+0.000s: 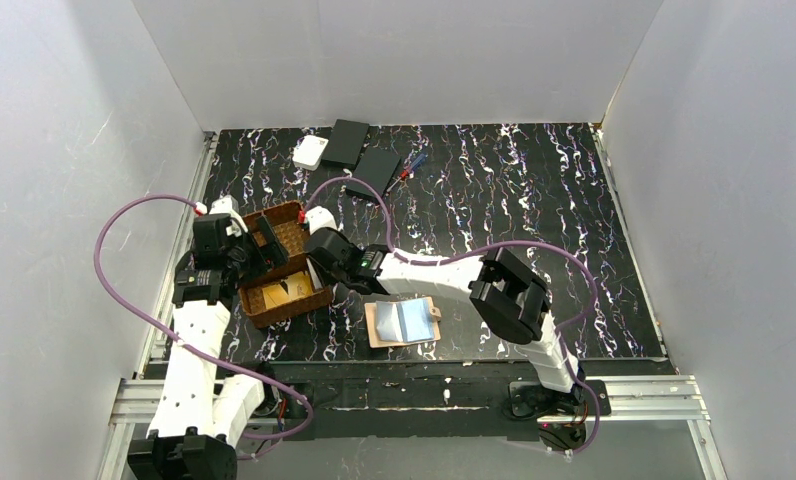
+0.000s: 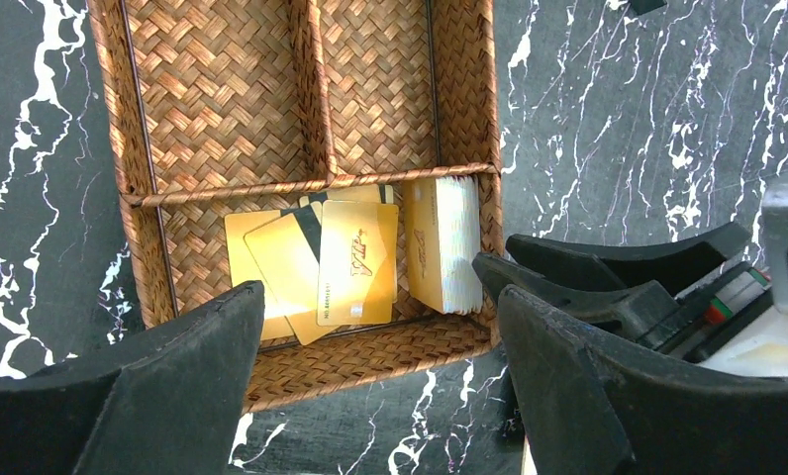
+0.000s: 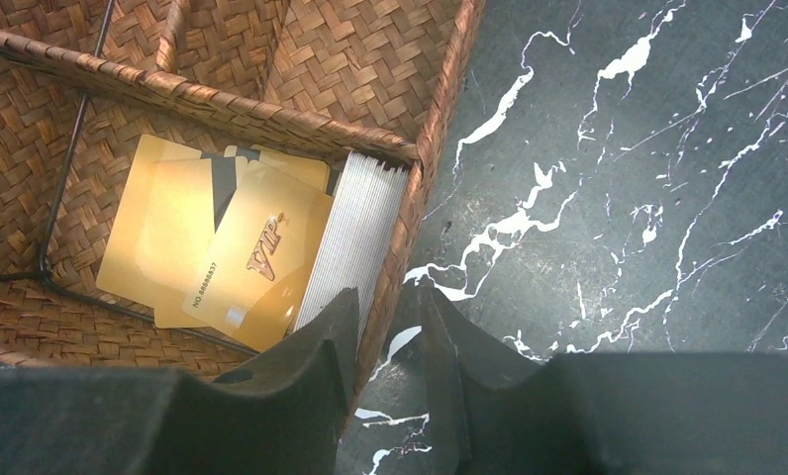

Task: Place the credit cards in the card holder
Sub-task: Pick up the credit card from the storage box.

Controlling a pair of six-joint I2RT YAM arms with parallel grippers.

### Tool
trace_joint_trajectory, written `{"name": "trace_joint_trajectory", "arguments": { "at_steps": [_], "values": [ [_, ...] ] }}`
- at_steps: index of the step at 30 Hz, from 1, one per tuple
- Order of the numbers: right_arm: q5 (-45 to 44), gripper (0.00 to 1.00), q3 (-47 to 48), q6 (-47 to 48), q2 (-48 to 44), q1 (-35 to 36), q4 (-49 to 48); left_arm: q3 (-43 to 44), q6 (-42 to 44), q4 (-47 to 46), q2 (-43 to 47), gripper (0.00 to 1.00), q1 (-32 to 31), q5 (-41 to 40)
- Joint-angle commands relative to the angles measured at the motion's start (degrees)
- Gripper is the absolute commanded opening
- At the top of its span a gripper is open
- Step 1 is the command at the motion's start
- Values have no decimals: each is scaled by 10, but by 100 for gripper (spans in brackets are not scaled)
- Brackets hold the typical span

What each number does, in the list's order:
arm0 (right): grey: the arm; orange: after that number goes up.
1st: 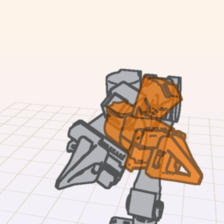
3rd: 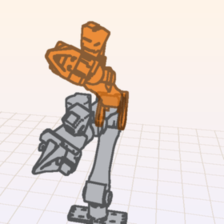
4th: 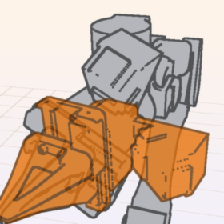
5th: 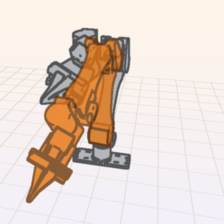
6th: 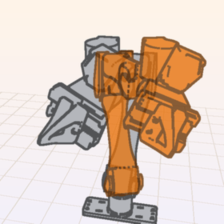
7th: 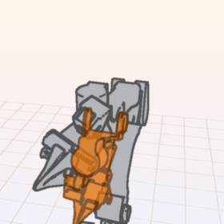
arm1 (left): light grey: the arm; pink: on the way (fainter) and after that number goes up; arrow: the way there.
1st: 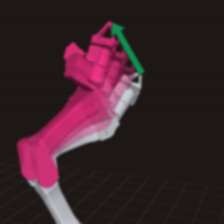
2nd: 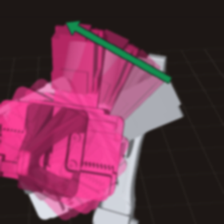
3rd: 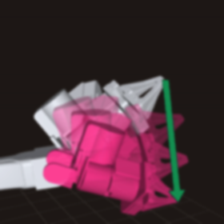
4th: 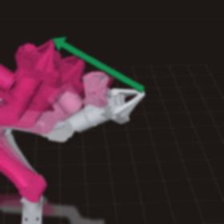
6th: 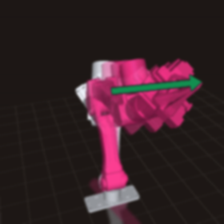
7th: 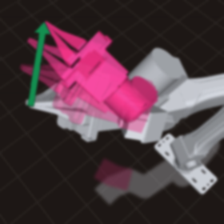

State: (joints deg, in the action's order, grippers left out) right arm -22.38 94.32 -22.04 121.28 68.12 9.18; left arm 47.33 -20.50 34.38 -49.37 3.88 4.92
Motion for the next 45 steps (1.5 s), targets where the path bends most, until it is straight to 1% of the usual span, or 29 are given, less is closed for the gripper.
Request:
{"name": "trace_joint_trajectory", "arguments": {
  "at_steps": [1,7,17,20,23,25,28,32,33,34,36,39,45],
  "values": [
    [-29,36,28,4,7,1,5,-5,10,-2,21,86,-7,-12],
    [-53,29,31,1,10,1,14,-7,12,-2,27,86,-14,-15],
    [-77,17,-24,-5,-28,-4,14,-6,12,-3,23,86,-17,-9],
    [-62,13,-51,-6,-46,-15,5,-6,12,-4,21,86,-18,-6],
    [-28,5,-73,-10,-63,-31,0,-6,11,-5,18,86,-18,-3],
    [-7,2,-86,-12,-72,-42,0,-6,12,-5,16,86,-18,-1],
    [10,1,-105,-6,-88,-52,-6,-7,11,-6,12,86,-18,3],
    [11,1,-135,-4,-109,-60,-12,-7,10,-8,6,86,-19,9],
    [13,3,-140,-3,-113,-61,-14,-7,9,-8,4,86,-19,11],
    [17,7,-144,0,-116,-62,-17,-8,9,-9,3,86,-19,13],
    [27,20,-142,8,-118,-62,-17,-8,7,-11,-1,86,-19,15],
    [32,32,-126,18,-115,-62,-4,-9,6,-11,-4,87,-19,18],
    [25,51,-72,36,-123,-58,53,-11,4,-12,-5,87,-19,18]
  ]
}}
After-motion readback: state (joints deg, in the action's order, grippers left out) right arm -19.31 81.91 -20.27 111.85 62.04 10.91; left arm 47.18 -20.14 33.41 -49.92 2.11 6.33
